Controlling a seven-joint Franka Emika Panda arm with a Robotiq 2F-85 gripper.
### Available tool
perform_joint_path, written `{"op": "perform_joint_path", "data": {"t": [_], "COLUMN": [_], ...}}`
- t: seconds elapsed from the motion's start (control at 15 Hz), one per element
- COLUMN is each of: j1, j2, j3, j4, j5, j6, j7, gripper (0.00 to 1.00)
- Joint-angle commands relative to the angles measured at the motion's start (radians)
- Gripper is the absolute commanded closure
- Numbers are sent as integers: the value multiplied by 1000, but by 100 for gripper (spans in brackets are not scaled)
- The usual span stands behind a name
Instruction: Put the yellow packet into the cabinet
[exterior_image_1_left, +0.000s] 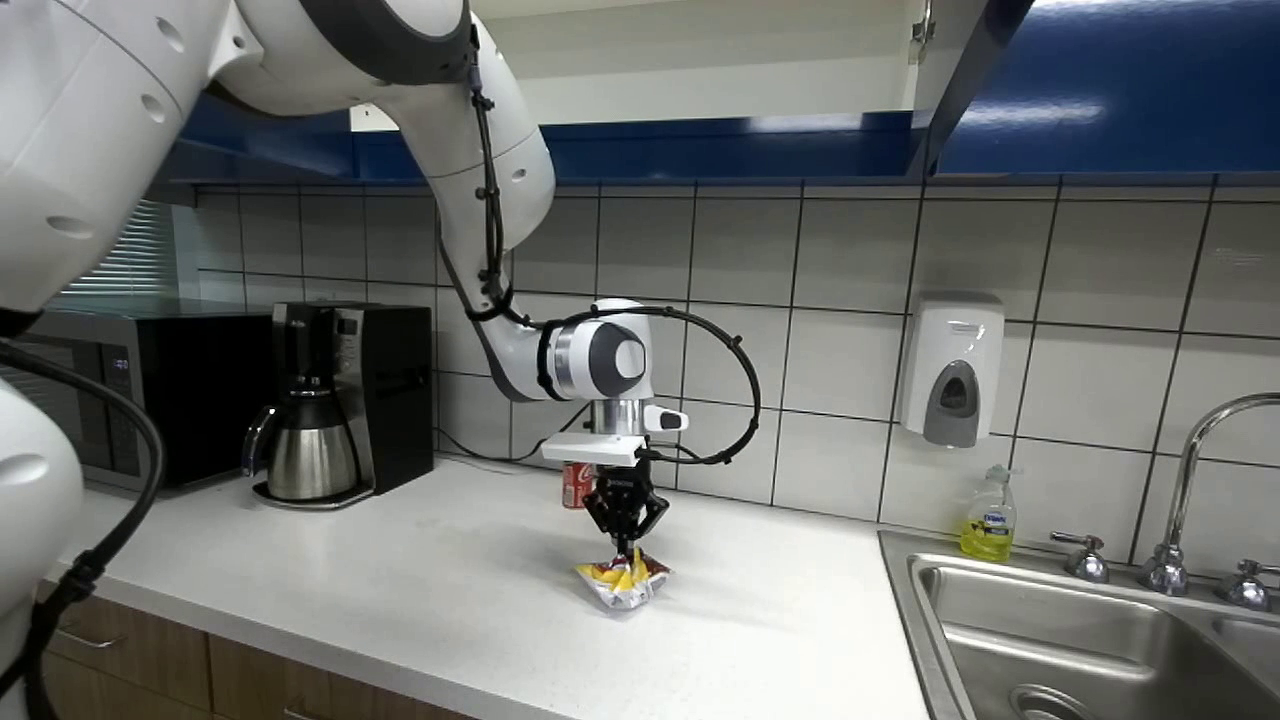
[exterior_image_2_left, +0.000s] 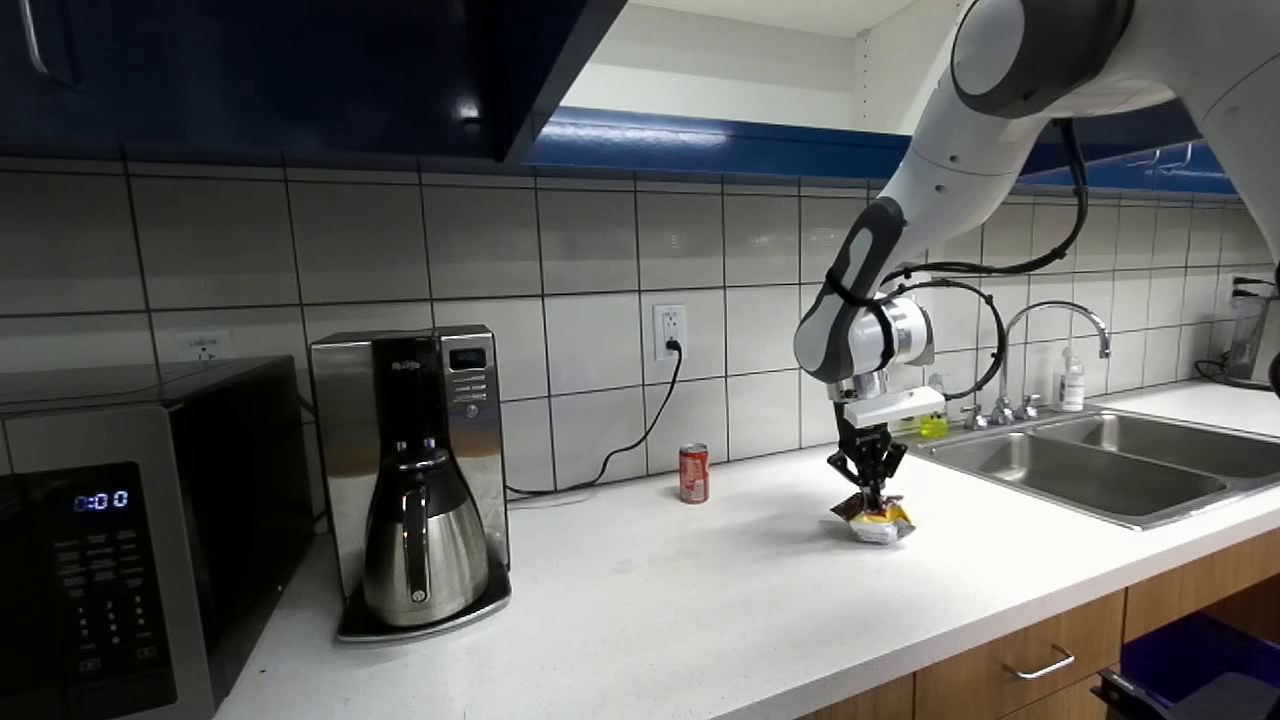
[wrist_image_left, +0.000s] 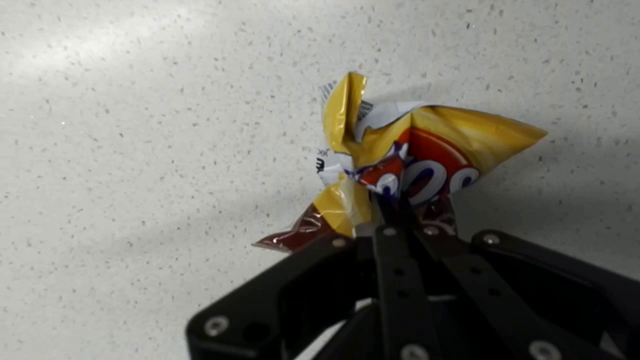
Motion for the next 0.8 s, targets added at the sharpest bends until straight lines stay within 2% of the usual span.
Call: {"op": "perform_joint_path", "data": {"t": [0.0,0.73], "j1": [14,60], "j2": [-40,-199], "j3": [-2,4], "j4": [1,-52], "j5": [-15,-55], "j6": [-8,-30], "j7": [23,31], "gripper": [100,100]}}
